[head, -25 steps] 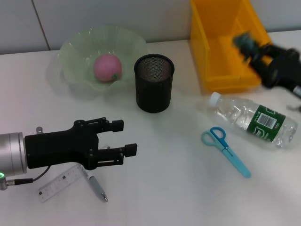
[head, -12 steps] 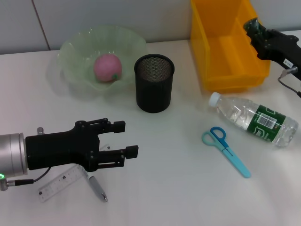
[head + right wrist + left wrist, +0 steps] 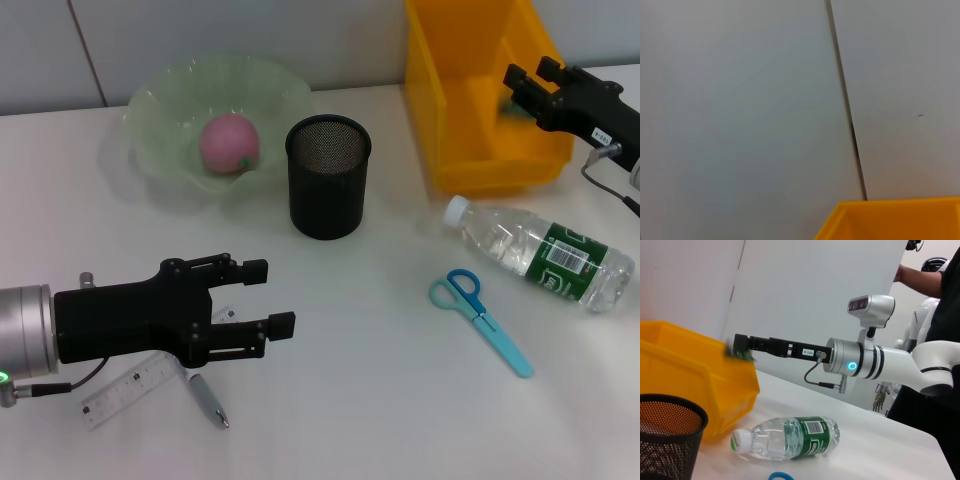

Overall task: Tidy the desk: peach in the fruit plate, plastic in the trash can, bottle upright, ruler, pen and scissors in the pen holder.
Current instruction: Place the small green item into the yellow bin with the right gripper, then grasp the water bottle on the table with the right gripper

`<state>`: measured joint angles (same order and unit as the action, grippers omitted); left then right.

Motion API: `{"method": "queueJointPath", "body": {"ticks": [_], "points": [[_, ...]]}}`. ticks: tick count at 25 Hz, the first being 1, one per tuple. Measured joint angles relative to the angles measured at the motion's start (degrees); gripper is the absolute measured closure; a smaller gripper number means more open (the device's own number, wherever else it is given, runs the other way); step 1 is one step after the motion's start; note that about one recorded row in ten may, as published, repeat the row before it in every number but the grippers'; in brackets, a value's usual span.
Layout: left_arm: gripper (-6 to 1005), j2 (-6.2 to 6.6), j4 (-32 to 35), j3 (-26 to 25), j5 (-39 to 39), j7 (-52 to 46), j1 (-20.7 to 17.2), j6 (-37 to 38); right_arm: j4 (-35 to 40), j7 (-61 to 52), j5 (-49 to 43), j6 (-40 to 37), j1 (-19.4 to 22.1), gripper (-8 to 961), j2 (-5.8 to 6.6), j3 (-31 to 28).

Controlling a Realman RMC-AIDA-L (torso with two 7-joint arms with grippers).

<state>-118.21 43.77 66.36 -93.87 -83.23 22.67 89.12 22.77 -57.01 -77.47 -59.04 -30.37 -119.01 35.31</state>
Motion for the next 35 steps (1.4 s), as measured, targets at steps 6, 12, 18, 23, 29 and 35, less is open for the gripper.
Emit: {"method": "queueJointPath", "body": {"ticks": [6, 12, 18, 23, 29, 35], "points": [[212, 0.00, 0.1, 0.0, 0.0, 0.0, 0.0, 0.1, 0.4, -0.1, 0.2, -0.5, 0.6, 312, 0.02, -0.1], [212, 0.00, 0.1, 0.0, 0.0, 0.1, 0.1, 0.1, 0.5, -0.3, 0.5, -3.6, 1.1, 299, 0.02, -1.1], [212, 0.00, 0.6, 0.0, 0.0, 0.1, 0.1, 0.2, 0.9, -3.2, 0.5, -17.3, 2.7, 288, 0.43, -2.2], [212, -0.11, 0.9, 0.0, 0.1, 0.5, 0.0, 0.7, 4.8, -8.9, -6.2, -32.6, 4.5, 288, 1.82, -1.6], [212, -0.12, 1.0, 0.0, 0.2, 1.0, 0.0, 0.8, 10.4, -10.9, -19.7, -43.4, 6.1, 288, 2.74, -1.6], [212, -0.09, 1.0, -0.2, 0.2, 1.6, -0.2, 0.9, 16.2, -15.6, -30.6, -44.8, 7.5, 287, 2.75, -1.9]]}}
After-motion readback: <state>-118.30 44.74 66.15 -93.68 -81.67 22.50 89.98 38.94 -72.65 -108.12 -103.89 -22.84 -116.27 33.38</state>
